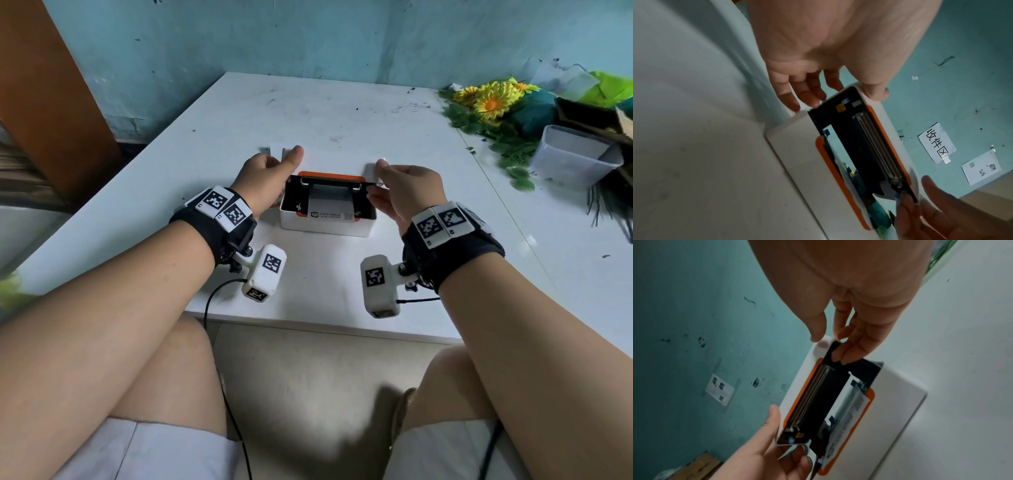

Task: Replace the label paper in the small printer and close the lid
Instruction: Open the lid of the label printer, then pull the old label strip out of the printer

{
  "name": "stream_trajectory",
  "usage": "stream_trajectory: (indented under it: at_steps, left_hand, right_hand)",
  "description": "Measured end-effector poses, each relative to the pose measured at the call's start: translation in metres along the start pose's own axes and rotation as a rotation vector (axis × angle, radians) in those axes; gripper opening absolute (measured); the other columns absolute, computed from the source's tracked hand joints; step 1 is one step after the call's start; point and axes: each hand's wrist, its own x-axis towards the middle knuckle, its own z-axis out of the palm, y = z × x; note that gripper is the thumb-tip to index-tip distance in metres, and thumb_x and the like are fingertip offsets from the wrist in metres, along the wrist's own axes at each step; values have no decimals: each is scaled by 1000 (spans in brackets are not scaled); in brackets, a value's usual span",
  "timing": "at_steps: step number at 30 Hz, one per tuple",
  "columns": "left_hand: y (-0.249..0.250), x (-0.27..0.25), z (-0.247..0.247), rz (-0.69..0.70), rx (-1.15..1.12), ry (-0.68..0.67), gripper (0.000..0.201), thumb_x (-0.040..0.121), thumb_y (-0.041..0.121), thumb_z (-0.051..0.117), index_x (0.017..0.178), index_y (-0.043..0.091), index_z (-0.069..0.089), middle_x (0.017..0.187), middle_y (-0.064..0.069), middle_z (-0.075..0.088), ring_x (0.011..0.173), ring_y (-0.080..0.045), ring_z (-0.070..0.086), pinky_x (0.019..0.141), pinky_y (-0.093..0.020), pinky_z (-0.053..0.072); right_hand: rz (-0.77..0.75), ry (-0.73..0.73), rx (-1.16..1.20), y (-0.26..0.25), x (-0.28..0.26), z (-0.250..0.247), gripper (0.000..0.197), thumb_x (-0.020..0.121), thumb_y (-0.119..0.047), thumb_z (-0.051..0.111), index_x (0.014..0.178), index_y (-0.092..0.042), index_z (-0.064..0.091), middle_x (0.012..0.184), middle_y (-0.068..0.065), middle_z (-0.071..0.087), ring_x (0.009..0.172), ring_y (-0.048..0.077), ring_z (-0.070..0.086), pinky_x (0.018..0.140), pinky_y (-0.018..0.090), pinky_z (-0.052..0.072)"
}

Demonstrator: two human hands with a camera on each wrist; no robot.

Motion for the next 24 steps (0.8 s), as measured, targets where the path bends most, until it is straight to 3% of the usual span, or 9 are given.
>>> stream_trajectory:
  at_steps: [4,8,11,14,15,19,22,24]
  left_hand:
    - [1,4,8,-20,-21,93,56,93,71,61,102,16,54,84,1,55,70,-17,58,67,-32,50]
    - [4,4,11,-25,-53,147,48,101,67,49,92,19,49,84,1,55,66,-16,60,62,-29,47]
    - [2,5,10,16,-64,135,55,91,69,64,102,16,54,91,2,61,79,-16,62,75,-33,54]
    - [-8,8,9,69,-40,85,87,54,69,93,123,25,62,125,4,71,116,-13,70,104,-37,56]
    - [-10,8,9,77,-28,67,91,50,66,96,125,27,62,131,4,71,121,-13,69,108,-38,55]
    - [-12,7,10,104,-75,15,78,62,62,90,127,25,66,130,5,75,125,-13,69,114,-43,52]
    - [-12,11,9,73,-108,31,96,58,71,89,135,21,63,128,3,76,120,-17,72,111,-46,54]
    - [-12,12,8,53,-111,21,96,60,69,86,138,20,61,128,1,76,118,-19,74,109,-47,55]
  right_hand:
    - [-7,-8,117,-6,-3,6,12,95,1,71,92,-7,64,90,16,64,79,24,60,93,44,65]
    - [-9,-19,175,-5,0,6,19,90,9,71,100,-6,63,93,16,66,70,20,58,90,41,64]
    - [-17,-5,206,-5,2,7,15,94,7,66,102,-6,64,91,14,66,69,20,60,92,43,64]
    - [-38,-4,216,-5,3,9,13,96,5,64,100,-7,66,91,9,69,76,23,63,93,44,66]
    - [-45,-6,220,-5,3,9,13,96,5,64,102,-6,66,92,9,70,78,23,64,93,43,66]
    - [-62,-12,195,-5,3,11,17,95,5,64,107,-7,65,93,8,70,82,23,66,94,42,66]
    - [-83,-17,154,-5,2,8,19,95,4,62,105,-12,67,93,8,71,80,21,70,91,38,67]
    - [-124,-13,106,-2,3,6,22,96,4,63,104,-15,67,91,7,72,78,18,74,85,33,68]
